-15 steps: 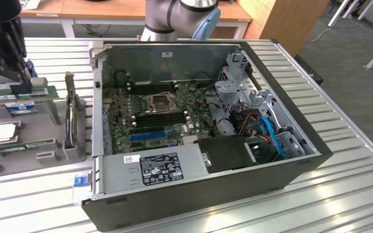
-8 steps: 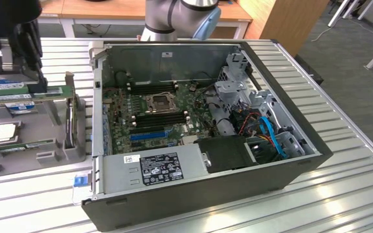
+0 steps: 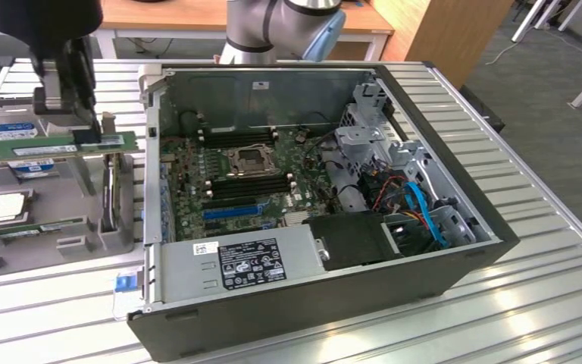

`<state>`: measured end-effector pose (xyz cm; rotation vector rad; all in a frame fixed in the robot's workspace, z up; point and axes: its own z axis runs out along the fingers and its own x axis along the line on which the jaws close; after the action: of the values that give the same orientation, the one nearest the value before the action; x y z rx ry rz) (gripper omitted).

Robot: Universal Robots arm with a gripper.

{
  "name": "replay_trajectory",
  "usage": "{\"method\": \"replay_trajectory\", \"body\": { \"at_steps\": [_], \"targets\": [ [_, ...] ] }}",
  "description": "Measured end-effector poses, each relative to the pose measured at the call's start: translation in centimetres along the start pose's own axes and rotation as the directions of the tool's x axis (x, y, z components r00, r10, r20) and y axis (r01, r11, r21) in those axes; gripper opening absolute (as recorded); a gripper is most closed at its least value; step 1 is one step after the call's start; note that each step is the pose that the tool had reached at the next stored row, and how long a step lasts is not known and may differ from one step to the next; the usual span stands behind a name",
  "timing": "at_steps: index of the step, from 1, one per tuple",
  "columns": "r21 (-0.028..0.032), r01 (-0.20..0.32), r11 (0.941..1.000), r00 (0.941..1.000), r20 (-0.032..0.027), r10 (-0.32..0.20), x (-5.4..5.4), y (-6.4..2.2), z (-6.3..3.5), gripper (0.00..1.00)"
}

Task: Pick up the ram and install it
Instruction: 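Pick up the ram and move it above insertion slot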

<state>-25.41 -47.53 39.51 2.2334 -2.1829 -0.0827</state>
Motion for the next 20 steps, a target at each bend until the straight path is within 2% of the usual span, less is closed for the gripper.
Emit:
{"method": "replay_trajectory", "body": {
  "at_steps": [9, 20],
  "targets": [
    [-0.0032, 0.000, 1.0000, 1.0000, 0.0001, 0.000, 0.1, -3.25, -0.16, 0.12],
    [-0.0088, 0.000, 1.0000, 1.0000, 0.0001, 0.000, 0.2, -7.69, -0.39, 0.12]
  ]
}}
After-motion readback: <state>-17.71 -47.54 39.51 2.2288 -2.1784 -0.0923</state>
